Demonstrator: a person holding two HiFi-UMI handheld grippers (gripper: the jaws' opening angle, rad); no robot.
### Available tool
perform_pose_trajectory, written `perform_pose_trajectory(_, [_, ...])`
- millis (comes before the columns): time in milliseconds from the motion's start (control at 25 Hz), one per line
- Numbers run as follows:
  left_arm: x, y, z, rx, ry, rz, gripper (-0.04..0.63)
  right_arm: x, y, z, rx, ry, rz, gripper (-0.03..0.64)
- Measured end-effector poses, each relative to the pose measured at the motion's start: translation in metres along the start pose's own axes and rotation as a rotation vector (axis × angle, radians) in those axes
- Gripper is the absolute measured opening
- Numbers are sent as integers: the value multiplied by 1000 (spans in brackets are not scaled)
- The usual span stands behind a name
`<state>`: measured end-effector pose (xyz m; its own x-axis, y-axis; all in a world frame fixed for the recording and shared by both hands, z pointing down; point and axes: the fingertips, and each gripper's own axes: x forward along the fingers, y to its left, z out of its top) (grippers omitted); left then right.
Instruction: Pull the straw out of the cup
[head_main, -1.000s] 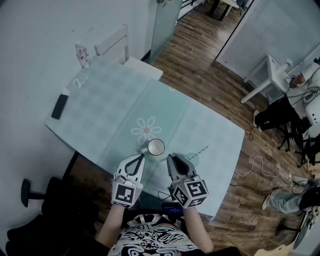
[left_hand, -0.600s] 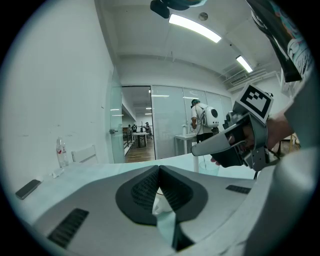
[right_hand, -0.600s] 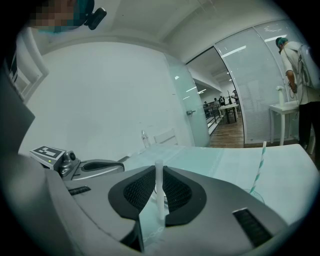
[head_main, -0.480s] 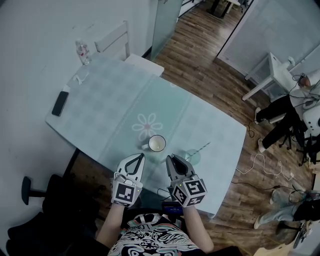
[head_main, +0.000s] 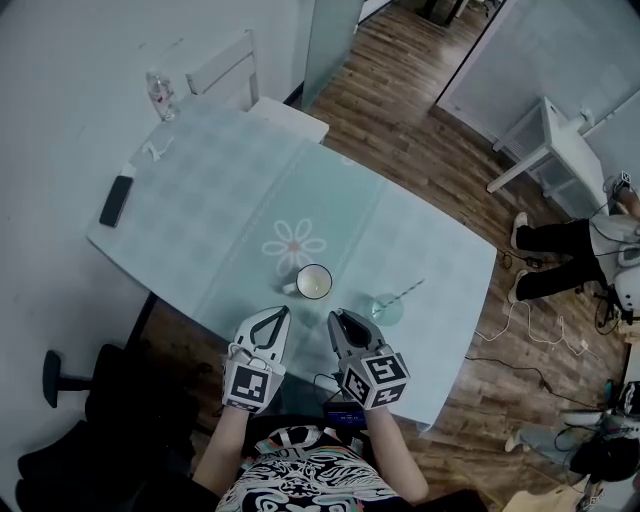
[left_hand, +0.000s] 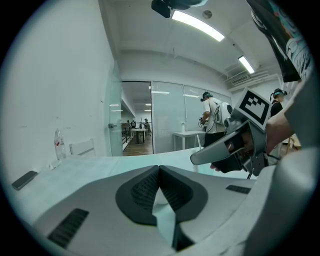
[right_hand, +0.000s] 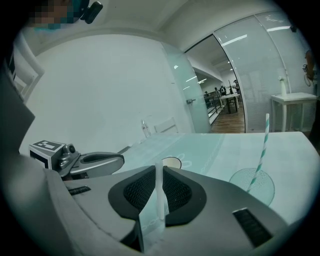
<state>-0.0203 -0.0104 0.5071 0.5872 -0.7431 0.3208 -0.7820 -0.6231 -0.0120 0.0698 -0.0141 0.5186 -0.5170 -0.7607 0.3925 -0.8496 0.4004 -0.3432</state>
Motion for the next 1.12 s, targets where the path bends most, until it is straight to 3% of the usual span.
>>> perform_pose_trajectory(400, [6, 2, -15, 6, 10, -14, -2, 15, -6, -28, 68, 89, 17, 60])
perform_pose_trajectory(600, [9, 8, -21, -9, 26, -9, -2, 24, -8, -43, 172, 131, 39, 60])
perform_pose_trajectory(1120, [21, 12, -37, -33, 71, -17, -2, 41, -37, -54, 193, 140, -64, 60])
